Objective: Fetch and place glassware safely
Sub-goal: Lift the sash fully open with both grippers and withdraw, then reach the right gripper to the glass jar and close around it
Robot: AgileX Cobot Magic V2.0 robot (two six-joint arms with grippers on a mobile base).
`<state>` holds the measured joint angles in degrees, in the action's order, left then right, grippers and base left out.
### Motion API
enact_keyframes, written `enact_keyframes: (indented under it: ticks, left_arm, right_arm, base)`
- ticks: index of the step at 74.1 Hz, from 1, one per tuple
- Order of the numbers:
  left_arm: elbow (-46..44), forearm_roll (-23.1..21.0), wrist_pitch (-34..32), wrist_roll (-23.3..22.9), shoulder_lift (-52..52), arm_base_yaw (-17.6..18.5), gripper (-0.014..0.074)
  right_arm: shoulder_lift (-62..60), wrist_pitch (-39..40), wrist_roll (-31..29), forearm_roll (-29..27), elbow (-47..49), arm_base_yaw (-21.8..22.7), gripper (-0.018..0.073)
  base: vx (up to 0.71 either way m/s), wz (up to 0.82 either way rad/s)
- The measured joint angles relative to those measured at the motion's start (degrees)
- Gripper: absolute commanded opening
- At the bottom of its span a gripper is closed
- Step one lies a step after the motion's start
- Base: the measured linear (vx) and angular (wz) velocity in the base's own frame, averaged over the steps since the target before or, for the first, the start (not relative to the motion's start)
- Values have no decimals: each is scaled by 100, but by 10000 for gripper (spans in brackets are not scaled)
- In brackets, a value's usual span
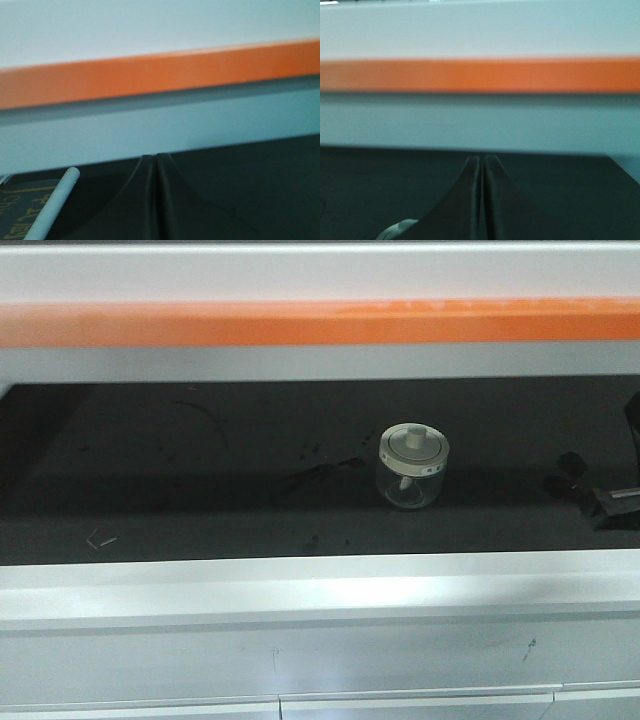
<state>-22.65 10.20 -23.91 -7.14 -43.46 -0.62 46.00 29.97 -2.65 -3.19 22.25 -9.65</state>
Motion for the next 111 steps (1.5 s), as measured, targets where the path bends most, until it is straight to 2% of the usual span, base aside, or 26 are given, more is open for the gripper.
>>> enact_keyframes:
  ticks: [20,31,43,51,66,82,90,101,111]
  left_arm:
    - [-2,114,1235,-226,968,142,-7]
    - [-2,114,2183,-239,1444,160,-7]
    - [31,114,3021,-234,1993,167,-7]
    - [377,70,3048,-234,2549,167,-7]
    - [1226,47,3133,-234,3430,167,-7]
    - [1267,47,3186,-234,3566,167,-7]
    - [1267,-91,3211,-246,3566,167,-7]
    - [1267,-213,3252,-260,3566,167,-7]
    - [1267,-228,3252,-260,3566,167,-7]
  right_arm:
    - [-843,-1409,119,35,0,0,-1]
    - [-1351,-2421,119,53,0,0,-1]
    - [-1770,-3054,-46,65,0,0,-1]
    - [-2014,-3252,-207,85,-97,0,-1]
    - [-2416,-3212,-232,27,-870,0,-1]
    - [-2489,-3174,-232,-7,-982,0,4]
    - [-2489,-3107,-232,-7,-982,0,20]
    - [-2489,-2997,-238,5,-982,0,82]
    - [-2400,-2964,-336,15,-982,0,203]
  base:
    - [0,0]
    - [0,0]
    - [0,0]
    - [0,0]
    - [0,0]
    - [0,0]
    - [0,0]
    - [0,0]
    - [0,0]
